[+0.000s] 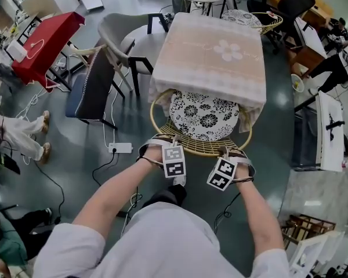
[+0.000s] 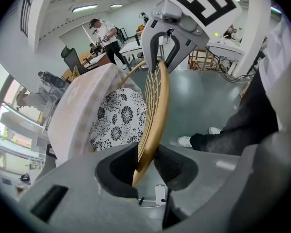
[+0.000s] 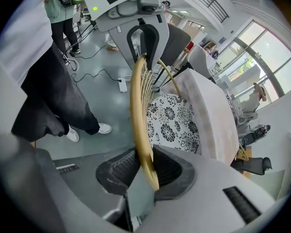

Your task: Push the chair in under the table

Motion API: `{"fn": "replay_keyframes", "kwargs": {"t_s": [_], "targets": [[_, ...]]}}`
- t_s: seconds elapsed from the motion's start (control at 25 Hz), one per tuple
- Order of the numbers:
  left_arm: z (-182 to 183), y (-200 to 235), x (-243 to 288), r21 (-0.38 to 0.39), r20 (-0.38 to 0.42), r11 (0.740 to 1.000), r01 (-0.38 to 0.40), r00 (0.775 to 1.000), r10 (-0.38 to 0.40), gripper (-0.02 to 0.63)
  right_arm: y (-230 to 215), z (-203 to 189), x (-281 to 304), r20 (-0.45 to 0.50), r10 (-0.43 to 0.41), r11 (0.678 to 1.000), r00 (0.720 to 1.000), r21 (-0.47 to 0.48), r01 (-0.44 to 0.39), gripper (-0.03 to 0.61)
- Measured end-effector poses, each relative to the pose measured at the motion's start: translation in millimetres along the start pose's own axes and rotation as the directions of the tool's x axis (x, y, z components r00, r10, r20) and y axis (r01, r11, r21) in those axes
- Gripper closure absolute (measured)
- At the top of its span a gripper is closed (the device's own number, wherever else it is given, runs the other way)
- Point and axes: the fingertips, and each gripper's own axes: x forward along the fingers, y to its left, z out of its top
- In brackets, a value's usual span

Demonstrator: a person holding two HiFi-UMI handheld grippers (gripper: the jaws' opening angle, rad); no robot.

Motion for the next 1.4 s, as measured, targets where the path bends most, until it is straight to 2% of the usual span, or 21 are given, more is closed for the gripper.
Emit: {"fn": "replay_keyframes", "kwargs": {"t_s": [0.16, 0.36, 0.48, 0.72, 0.88, 0.96, 1.08, 1.16, 1.24, 1.4], "targets": [[1.9, 2.3, 6.9, 0.012, 0.015, 0.998, 0.065, 0.998, -0.065, 0.514, -5.9, -1.7, 3.1, 0.007, 0.035, 0.999, 0.999, 0.007, -0.035, 0.514], [3.2, 3.6, 10.2, 0.03, 0.018, 0.996, 0.086, 0.996, -0.087, 0.516, -8.4, -2.5, 3.1, 0.022, 0.041, 0.999, 0.999, 0.015, -0.041, 0.512], [3.5, 2.1, 11.1, 0.001, 0.035, 0.995, 0.096, 0.995, -0.096, 0.511, -9.5, -4.2, 3.8, 0.027, 0.027, 0.998, 0.999, 0.062, -0.029, 0.498], [-0.1, 7.5, 2.0, -0.103, 0.044, 0.994, -0.031, 0.998, 0.036, 0.491, -11.6, -3.9, -10.3, 0.034, -0.084, 0.986, 0.996, 0.146, 0.078, 0.476], [-1.3, 8.5, -8.0, -0.156, 0.029, 0.982, -0.109, 0.993, 0.114, 0.471, -9.6, -5.5, -29.8, 0.068, -0.181, 0.961, 0.981, 0.225, 0.162, 0.472], [-4.6, 8.3, -14.9, -0.199, 0.026, 0.969, -0.148, 0.987, 0.156, 0.471, -9.9, -2.6, -41.0, 0.096, -0.219, 0.935, 0.971, 0.305, 0.181, 0.481], [-7.5, 5.5, -28.7, -0.324, 0.055, 0.93, -0.171, 0.978, 0.199, 0.472, -13.1, 2.5, -61.5, 0.136, -0.281, 0.875, 0.95, 0.443, 0.195, 0.515], [-3.4, 2.7, -41.7, -0.421, 0.096, 0.893, -0.16, 0.971, 0.219, 0.481, -15.1, 4.8, -77.8, 0.161, -0.328, 0.824, 0.931, 0.531, 0.198, 0.548], [4.0, 1.2, -58.7, -0.503, 0.14, 0.85, -0.153, 0.957, 0.255, 0.525, -14.5, 7.0, -94.8, 0.188, -0.367, 0.772, 0.911, 0.608, 0.185, 0.56], [25.7, -4.2, -98.0, -0.632, 0.238, 0.766, -0.116, 0.912, 0.335, 0.566, -8.0, 14.8, -129.4, 0.243, -0.43, 0.671, 0.869, 0.731, 0.127, 0.569]]}}
